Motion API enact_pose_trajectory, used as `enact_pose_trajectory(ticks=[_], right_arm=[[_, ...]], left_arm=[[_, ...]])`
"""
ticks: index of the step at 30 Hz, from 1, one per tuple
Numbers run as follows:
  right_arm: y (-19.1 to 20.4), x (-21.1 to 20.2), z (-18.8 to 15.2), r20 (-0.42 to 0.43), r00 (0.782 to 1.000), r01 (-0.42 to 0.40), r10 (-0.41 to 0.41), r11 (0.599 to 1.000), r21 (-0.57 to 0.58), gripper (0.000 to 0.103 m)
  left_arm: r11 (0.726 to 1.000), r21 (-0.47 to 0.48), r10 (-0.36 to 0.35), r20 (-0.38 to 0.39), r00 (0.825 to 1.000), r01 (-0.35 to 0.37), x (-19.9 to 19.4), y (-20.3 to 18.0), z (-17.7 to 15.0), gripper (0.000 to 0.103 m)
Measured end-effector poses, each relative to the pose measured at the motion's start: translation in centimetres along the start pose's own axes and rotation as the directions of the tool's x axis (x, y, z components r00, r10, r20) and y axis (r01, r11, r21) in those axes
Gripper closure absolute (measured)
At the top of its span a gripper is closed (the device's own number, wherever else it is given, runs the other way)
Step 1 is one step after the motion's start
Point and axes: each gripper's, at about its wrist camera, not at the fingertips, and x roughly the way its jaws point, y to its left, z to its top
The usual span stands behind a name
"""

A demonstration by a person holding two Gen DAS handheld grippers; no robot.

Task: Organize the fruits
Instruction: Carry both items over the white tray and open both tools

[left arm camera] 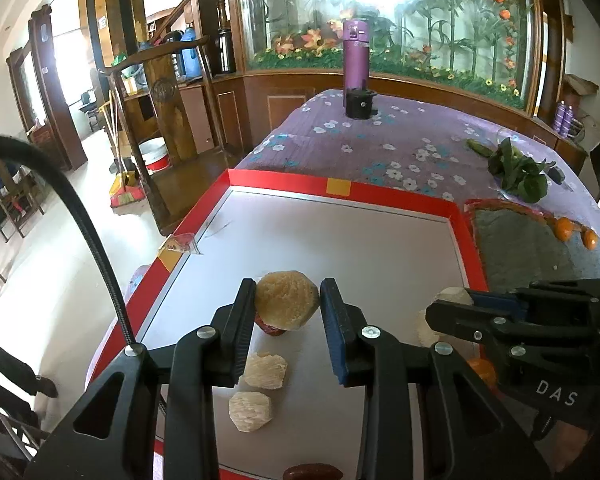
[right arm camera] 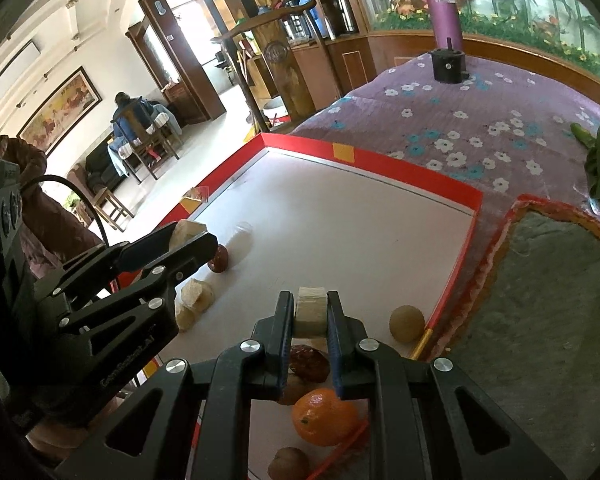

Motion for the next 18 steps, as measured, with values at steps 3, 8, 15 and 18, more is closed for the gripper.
enact_pose_trajectory(ticks=[3,8,15,18], right_arm=[[0.1,0.2,-0.1,0.000,1.000,-0.004,0.004,1.000,-0.001,0.088],[0.1,0.4,0.1,-0.001,1.000,-0.009,0.009,1.000,-0.003,0.088],[0.3,0.6,0.0,-0.003,1.000,-0.022,0.022,1.000,0.000,0.085],[0.2,0.6,0.0,0.000,0.999,-0.035,0.035,0.999,0.008,0.083]], left_arm=[[1.000,-0.001,0.003,-0.004,1.000,-0.003,0.2,0.1,0.0,0.073],[1.000,-0.002,0.007,-0.013,1.000,-0.007,0.5,0.2,-0.1,0.073],[0.999,-0.013,0.037,-0.051,0.998,-0.038,1.6,0.6,-0.5,0.073],[0.998,-0.015,0.057,-0.061,0.996,-0.058,1.8,0.7,-0.6,0.073]])
